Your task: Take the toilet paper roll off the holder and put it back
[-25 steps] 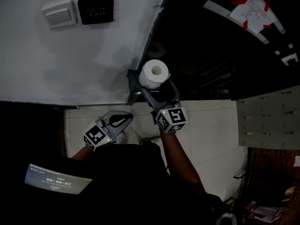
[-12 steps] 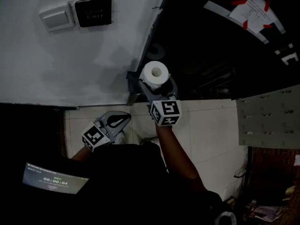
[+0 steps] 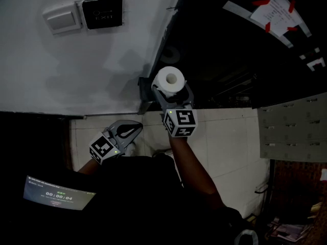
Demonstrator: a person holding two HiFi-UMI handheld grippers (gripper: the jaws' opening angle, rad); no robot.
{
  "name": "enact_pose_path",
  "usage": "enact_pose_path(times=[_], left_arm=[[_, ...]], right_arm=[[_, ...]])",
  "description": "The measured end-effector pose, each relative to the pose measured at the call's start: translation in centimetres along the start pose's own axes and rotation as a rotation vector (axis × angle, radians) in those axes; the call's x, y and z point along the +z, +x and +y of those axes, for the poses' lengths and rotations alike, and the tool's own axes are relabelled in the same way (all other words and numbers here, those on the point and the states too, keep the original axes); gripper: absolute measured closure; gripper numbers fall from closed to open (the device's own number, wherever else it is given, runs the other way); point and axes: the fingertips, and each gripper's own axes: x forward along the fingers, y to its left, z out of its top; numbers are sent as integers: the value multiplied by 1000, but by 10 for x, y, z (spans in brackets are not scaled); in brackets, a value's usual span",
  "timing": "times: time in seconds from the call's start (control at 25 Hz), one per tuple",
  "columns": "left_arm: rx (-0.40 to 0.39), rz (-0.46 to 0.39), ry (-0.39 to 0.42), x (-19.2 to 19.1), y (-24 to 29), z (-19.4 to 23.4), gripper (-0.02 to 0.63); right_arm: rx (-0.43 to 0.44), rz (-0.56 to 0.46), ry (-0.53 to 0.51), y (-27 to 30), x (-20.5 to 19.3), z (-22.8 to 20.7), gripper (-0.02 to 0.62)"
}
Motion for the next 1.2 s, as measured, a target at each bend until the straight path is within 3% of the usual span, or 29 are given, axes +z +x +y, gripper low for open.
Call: enact_pose_path(times=[0.48,1.2], left_arm=[[-10,-1,-1,-4,1,-7,603],[-32,8,1,-1,14,-11,603]], right_arm=[[8,-10,-14,-14,12,-7,166],[-98,-28,-6,-42,13,-71,167]])
